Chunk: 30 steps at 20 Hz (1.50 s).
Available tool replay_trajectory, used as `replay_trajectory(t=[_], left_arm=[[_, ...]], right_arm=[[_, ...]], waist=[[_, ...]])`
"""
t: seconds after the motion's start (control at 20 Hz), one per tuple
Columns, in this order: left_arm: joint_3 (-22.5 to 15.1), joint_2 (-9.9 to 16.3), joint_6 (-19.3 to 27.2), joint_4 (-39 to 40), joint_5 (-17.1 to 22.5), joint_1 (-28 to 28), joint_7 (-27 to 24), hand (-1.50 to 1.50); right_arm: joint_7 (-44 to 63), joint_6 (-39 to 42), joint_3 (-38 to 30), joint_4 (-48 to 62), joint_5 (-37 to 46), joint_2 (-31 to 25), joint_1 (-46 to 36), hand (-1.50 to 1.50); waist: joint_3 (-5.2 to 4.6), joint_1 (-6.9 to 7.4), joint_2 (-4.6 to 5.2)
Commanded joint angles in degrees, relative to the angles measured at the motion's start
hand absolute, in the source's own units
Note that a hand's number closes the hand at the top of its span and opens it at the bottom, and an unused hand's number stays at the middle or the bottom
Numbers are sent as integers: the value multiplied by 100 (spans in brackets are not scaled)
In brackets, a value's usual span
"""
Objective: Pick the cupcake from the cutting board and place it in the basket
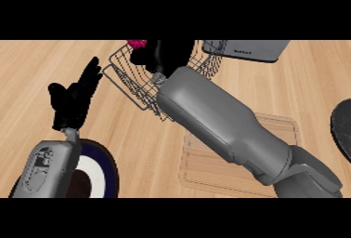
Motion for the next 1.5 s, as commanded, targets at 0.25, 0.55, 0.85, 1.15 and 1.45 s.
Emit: replay_trajectory(t=[0.25, 0.55, 0.85, 1.15, 1.45], left_arm=[[29, -60, 69, -17, -4, 56, -151, 0], [49, 3, 7, -58, 28, 51, -20, 0], [88, 35, 81, 35, -41, 53, -10, 0], [88, 27, 32, 26, 1, 83, -10, 0], [166, 35, 79, -2, 10, 183, -181, 0]], right_arm=[[851, -406, 133, 957, -660, 30, -434, 150], [548, -904, 273, 1089, -1207, 31, -336, 150], [-111, 955, 1415, 2031, -656, 31, -751, 150], [-51, 1741, 2108, 2193, -560, 32, -1158, 150], [-153, 1978, 2111, 2317, -836, 32, -1458, 150]], waist=[[13, -62, 20], [21, -50, 27], [-19, -251, -61], [2, -186, -9], [15, -263, 3]])
